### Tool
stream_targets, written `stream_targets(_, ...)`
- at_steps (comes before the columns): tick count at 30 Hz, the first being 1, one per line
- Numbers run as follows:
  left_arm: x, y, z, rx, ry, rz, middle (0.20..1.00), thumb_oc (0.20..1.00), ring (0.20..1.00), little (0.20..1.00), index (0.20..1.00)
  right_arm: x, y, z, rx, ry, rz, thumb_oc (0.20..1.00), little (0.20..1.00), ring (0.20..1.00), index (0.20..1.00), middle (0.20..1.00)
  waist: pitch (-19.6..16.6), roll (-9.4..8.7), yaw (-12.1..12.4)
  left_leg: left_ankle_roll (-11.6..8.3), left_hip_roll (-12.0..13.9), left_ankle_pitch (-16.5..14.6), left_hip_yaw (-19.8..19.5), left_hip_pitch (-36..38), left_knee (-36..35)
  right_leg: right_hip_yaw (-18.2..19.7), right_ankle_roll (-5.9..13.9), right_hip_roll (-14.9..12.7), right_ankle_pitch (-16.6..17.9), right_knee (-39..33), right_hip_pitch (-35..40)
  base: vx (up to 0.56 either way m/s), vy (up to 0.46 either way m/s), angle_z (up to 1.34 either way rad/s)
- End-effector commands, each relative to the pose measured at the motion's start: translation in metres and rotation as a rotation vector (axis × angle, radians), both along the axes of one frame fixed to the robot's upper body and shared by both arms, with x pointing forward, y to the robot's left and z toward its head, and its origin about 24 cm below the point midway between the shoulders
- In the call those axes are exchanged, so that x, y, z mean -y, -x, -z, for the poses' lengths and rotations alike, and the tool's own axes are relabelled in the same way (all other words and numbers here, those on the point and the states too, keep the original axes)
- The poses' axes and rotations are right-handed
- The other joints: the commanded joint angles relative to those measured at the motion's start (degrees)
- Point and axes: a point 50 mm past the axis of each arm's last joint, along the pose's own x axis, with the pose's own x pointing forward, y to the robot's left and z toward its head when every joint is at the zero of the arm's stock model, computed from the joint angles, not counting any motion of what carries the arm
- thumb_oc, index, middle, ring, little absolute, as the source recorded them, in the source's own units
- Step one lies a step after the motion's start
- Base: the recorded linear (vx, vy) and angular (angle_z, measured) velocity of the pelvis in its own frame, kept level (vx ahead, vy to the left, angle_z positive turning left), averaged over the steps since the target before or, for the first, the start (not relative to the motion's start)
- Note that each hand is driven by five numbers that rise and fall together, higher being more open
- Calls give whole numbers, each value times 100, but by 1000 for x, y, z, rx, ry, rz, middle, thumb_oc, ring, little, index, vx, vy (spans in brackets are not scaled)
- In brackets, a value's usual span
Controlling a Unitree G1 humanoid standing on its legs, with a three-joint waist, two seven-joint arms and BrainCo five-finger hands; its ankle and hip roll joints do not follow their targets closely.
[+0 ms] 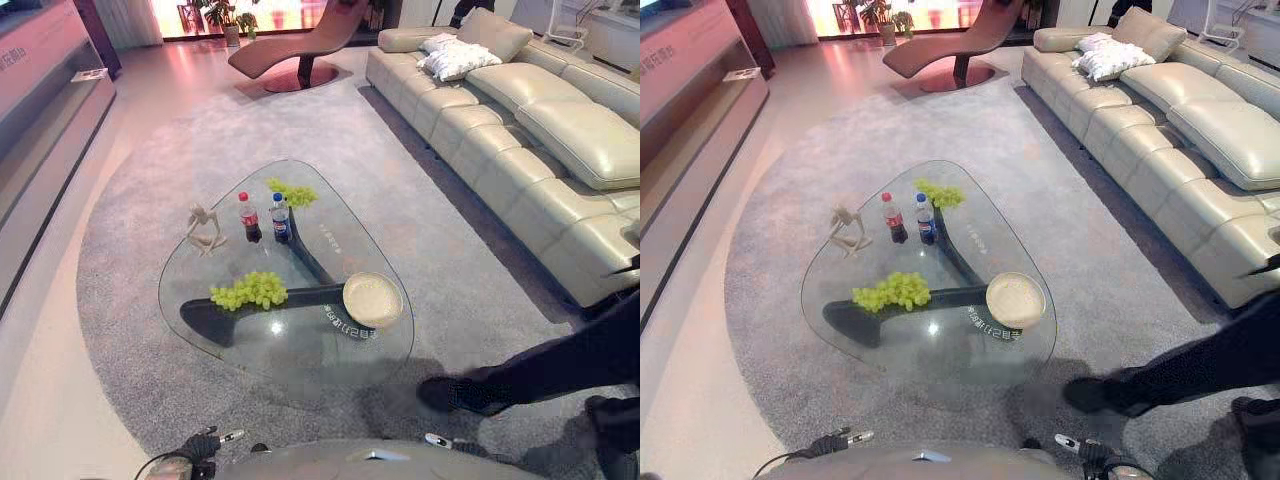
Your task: Pick up fruits into the plate
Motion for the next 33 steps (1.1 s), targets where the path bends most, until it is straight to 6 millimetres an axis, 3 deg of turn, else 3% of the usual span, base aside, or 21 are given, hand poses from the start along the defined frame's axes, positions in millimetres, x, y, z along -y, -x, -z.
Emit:
stream_targets(1, -3, -19, -3, 18, -13, 18, 1000, 1000, 1000, 1000, 1000, -7, -32, -4, 83, -21, 2, 1000, 1000, 1000, 1000, 1000, 228, -43, -57, 279, -271, -786, -287, 102, 106, -100, -82, 153, -587, 217, 285, 178, -15, -52)
stream_targets(23, -9, -31, -9, 139, -60, -91, 1000, 1000, 1000, 1000, 1000, -6, -34, -4, 110, -45, 38, 1000, 1000, 1000, 1000, 1000, 228, -17, -61, 275, -276, -791, -297, 129, 107, -105, -99, 158, -614, 228, 316, 0, 0, 0)
stream_targets(31, -23, -63, -28, 343, -212, -92, 1000, 1000, 1000, 1000, 1000, 2, -38, -8, 128, -25, 31, 1000, 1000, 1000, 1000, 1000, 271, 14, -115, 258, -253, -780, -243, 132, 121, -60, -96, 158, -631, 259, 300, 0, 0, 0)
stream_targets(33, -33, -86, -43, 446, -304, -94, 1000, 1000, 1000, 1000, 1000, 9, -41, -11, 140, -10, 29, 1000, 1000, 1000, 1000, 1000, 333, 37, -151, 261, -238, -764, -202, 111, 130, -34, -93, 155, -637, 283, 269, 13, 33, -1)
